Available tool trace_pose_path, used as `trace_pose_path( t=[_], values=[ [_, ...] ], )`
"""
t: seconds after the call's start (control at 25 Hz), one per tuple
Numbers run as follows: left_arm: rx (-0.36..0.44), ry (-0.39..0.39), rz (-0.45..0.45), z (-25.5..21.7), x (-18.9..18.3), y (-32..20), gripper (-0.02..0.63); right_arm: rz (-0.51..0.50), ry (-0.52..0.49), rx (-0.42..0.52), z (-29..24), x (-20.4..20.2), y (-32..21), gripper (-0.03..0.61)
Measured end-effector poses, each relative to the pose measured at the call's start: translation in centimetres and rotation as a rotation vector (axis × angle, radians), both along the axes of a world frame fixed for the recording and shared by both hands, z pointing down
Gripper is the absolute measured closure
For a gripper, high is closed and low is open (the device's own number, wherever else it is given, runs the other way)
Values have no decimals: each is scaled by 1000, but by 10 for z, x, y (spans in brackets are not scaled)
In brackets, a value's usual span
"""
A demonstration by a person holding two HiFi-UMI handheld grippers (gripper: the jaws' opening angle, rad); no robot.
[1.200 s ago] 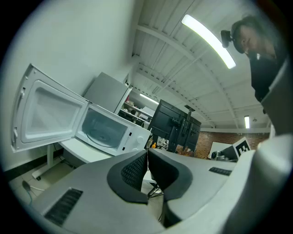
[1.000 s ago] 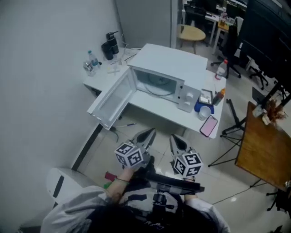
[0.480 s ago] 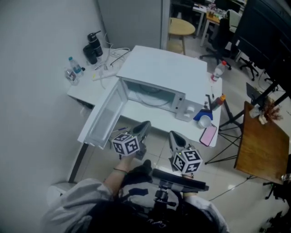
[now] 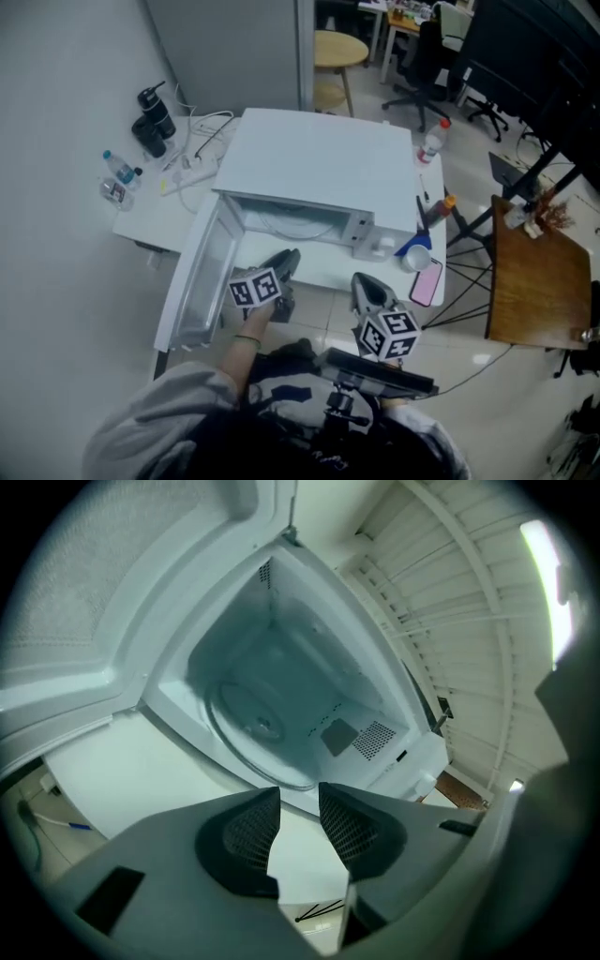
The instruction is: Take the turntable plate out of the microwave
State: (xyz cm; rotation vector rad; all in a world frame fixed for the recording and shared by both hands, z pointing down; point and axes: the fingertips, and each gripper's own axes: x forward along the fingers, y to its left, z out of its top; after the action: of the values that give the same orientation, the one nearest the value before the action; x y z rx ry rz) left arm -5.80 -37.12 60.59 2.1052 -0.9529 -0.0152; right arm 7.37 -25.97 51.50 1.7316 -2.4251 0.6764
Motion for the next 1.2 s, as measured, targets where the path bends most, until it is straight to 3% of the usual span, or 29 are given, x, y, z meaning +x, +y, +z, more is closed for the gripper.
trace_pose_path(
  t=[0.08, 0.32, 0.64, 0.88, 1.2],
  values=[
    [-48, 18, -17, 13, -2, -11, 498, 6, 10, -10, 3, 1, -4, 586],
    [-166, 178, -116, 29, -5, -43, 476, -1, 11, -39, 11, -3, -15, 586],
    [-257, 224, -186, 43, -3, -69, 480, -34, 29, -54, 21, -9, -18, 586],
    [-261, 442, -193, 31, -8, -66, 561, -22, 31, -76, 29, -2, -15, 586],
    [-251, 557, -165, 20, -15, -31, 568, -106, -99, -150, 47, -27, -13, 585]
  ],
)
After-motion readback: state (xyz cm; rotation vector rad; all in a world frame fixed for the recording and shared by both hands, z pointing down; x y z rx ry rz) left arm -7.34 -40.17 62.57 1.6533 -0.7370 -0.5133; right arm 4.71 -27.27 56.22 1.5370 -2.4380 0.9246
